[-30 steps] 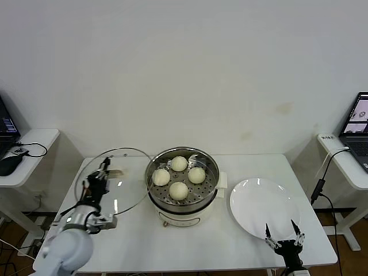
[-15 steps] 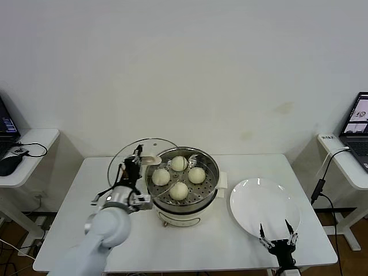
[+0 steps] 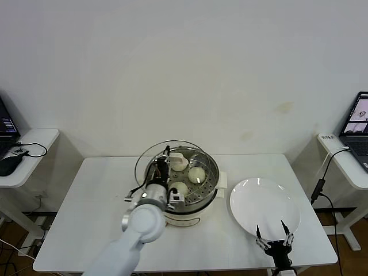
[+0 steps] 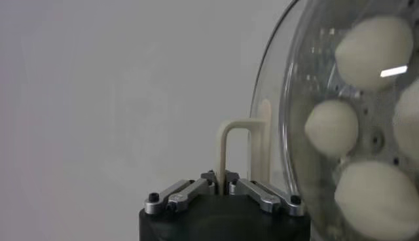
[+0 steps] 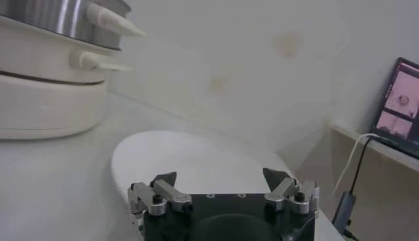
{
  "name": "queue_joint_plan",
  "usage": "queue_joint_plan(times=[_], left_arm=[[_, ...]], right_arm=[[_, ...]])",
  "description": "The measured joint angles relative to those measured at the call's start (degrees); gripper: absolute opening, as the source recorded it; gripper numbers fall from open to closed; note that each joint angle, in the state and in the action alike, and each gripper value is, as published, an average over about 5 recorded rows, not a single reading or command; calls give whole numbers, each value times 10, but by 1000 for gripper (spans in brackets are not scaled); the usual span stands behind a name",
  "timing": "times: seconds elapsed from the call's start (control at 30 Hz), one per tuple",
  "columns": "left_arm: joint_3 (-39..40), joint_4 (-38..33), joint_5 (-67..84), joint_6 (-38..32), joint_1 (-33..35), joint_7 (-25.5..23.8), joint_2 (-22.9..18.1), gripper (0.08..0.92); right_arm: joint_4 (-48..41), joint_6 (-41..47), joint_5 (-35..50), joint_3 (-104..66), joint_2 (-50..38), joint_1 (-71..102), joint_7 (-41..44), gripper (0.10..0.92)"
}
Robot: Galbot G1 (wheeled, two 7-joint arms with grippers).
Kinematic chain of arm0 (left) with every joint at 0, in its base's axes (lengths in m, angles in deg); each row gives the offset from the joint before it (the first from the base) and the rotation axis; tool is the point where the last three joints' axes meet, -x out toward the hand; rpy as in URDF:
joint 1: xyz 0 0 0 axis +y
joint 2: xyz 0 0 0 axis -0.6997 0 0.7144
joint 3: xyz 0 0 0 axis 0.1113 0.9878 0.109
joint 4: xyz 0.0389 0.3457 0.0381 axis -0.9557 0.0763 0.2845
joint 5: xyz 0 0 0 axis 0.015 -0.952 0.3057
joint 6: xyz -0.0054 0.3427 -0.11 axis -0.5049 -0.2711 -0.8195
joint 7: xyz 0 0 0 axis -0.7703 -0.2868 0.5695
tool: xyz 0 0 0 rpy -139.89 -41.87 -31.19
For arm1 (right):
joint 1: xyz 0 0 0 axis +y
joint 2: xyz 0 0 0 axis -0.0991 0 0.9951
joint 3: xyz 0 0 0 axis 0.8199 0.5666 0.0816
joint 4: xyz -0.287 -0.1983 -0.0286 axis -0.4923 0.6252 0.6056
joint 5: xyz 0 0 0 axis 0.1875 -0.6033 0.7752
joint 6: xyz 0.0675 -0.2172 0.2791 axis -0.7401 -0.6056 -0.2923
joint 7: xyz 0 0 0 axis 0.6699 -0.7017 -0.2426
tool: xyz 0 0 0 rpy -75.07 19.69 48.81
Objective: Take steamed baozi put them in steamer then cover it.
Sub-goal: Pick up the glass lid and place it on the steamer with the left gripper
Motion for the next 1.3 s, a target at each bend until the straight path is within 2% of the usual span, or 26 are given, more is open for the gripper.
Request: queue_joint_plan(times=[0.47, 1.3], left_arm=[[13, 52, -54, -11, -5, 3, -61, 144], [-1, 81, -72, -29, 13, 14, -80, 144]], right_arm=[[-2, -5, 0, 2, -1, 5, -1, 823], [-7, -9, -2, 5, -1, 9, 0, 823]])
